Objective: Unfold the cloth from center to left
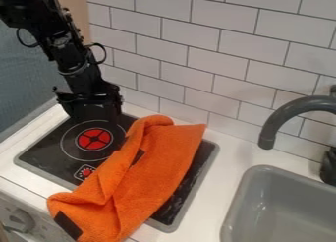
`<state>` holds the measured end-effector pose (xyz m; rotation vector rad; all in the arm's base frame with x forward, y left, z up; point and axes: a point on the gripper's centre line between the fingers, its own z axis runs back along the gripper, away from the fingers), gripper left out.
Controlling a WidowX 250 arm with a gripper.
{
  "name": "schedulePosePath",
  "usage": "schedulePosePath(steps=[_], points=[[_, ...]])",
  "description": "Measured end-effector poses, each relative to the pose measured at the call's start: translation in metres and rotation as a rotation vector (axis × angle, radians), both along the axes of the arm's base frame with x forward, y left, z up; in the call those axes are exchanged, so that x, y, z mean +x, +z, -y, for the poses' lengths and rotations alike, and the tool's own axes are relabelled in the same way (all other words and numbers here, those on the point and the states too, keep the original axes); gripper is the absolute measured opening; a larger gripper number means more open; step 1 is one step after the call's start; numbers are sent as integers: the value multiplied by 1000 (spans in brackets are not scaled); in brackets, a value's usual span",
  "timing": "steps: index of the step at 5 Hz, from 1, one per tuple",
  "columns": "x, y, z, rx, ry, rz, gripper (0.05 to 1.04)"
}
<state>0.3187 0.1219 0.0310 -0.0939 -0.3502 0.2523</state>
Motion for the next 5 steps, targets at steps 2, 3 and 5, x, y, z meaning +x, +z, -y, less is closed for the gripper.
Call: schedulePosePath(steps=[2, 3, 5], points=[[-6, -17, 5, -34, 3, -52, 999], [-5, -20, 5, -41, -4, -62, 999], [2, -31, 5, -58, -16, -88, 999]])
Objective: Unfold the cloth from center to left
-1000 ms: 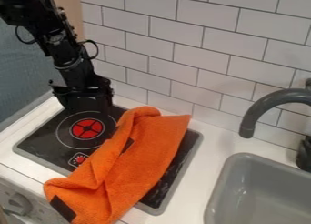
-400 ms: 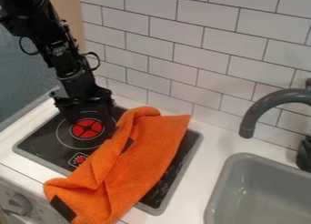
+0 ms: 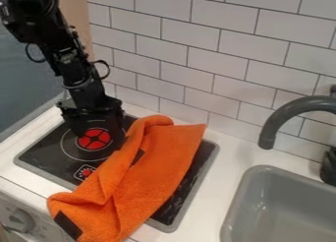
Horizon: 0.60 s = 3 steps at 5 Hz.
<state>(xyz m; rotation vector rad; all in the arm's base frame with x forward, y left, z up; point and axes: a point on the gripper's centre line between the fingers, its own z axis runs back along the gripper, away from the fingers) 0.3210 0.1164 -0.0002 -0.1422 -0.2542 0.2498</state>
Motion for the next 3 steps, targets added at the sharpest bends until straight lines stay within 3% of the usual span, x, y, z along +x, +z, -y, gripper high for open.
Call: schedulePosePath(steps=[1, 3], points=[[3, -3, 6, -33, -12, -6, 999], [14, -3, 14, -56, -52, 1, 999]])
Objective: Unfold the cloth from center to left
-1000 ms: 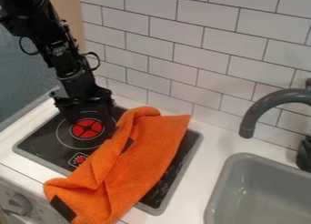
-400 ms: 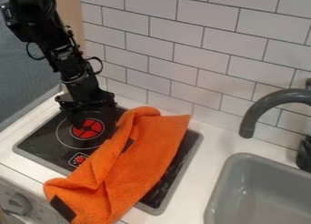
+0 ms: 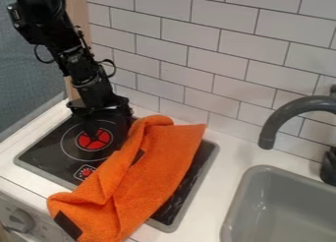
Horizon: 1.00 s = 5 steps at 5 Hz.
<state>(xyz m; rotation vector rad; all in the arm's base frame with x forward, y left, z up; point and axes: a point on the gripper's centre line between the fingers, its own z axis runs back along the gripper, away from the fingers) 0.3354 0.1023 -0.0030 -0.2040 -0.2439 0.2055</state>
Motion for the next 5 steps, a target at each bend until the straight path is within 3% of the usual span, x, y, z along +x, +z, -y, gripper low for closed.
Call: schedulePosePath(steps=[2, 3, 4, 5], points=[[9, -13, 15, 11, -51, -29, 999], [13, -14, 22, 32, -74, -20, 999], [15, -14, 24, 39, -78, -12, 938], [17, -14, 23, 41, -67, 0, 632]])
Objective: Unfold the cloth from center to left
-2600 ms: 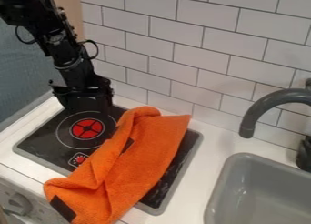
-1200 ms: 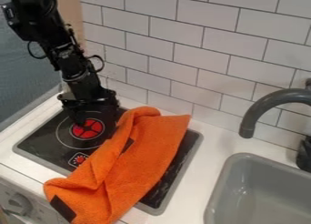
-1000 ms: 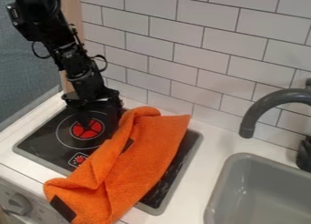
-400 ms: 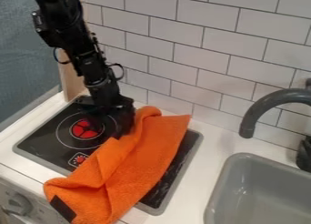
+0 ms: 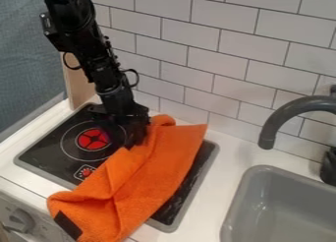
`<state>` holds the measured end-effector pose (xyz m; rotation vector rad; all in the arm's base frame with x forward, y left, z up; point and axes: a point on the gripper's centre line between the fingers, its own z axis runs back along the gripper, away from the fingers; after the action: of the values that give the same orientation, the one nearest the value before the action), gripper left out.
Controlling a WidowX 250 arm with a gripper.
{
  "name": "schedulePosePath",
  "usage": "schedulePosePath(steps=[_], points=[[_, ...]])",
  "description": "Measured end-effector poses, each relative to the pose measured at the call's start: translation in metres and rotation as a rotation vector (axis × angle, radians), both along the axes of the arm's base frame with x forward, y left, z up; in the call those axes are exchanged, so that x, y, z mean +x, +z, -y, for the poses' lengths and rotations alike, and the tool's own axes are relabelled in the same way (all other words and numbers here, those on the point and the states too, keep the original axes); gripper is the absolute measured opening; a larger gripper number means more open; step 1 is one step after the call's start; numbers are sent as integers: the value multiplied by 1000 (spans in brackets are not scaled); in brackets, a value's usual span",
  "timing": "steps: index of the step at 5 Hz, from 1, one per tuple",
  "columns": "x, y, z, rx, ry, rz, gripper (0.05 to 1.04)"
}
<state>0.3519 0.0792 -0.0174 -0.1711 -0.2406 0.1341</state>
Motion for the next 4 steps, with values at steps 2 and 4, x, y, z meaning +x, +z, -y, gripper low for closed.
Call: schedulePosePath(steps=[2, 4], points=[[-2, -2, 2, -7, -5, -1, 158], [-3, -2, 2, -6, -6, -2, 50]])
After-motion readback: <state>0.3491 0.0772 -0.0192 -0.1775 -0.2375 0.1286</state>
